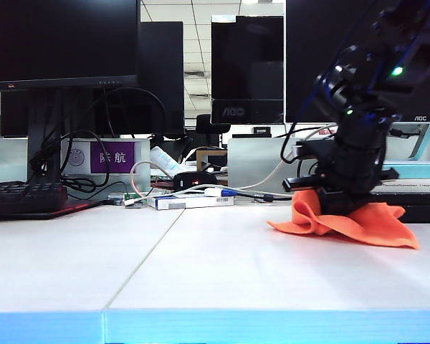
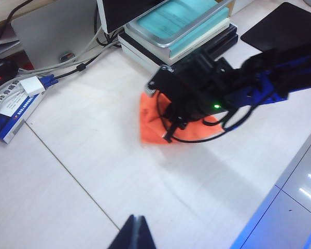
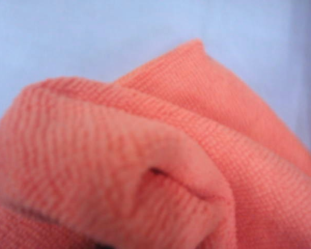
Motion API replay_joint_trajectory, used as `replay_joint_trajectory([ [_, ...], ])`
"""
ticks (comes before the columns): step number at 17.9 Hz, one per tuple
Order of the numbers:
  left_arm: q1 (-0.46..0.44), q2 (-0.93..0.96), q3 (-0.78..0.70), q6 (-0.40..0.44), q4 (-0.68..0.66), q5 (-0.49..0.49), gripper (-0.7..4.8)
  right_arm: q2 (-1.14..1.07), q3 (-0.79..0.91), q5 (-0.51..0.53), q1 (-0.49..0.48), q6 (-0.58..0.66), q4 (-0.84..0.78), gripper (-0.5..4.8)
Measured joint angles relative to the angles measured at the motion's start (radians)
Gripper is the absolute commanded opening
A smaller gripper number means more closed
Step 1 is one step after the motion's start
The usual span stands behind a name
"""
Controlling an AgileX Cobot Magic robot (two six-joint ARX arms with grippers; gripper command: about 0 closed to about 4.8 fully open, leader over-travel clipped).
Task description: Wipe the table from back to front using the rag.
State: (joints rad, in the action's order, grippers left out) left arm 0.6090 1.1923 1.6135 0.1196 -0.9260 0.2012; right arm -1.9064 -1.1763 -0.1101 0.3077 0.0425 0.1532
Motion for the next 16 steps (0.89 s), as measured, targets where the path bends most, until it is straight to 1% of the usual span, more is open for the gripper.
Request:
replay_joint_trajectory([
  [6,0.000,0.000,0.000,0.000,-0.002,0.000,-0.03,-0.063,-0.088,0.001,0.000,-0.060,0.011,-0.06],
  [16,0.000,0.000,0.000,0.000,-0.021,0.000,-0.03,-0.186,-0.260,0.000,-0.007,-0.070,0.018,-0.06],
])
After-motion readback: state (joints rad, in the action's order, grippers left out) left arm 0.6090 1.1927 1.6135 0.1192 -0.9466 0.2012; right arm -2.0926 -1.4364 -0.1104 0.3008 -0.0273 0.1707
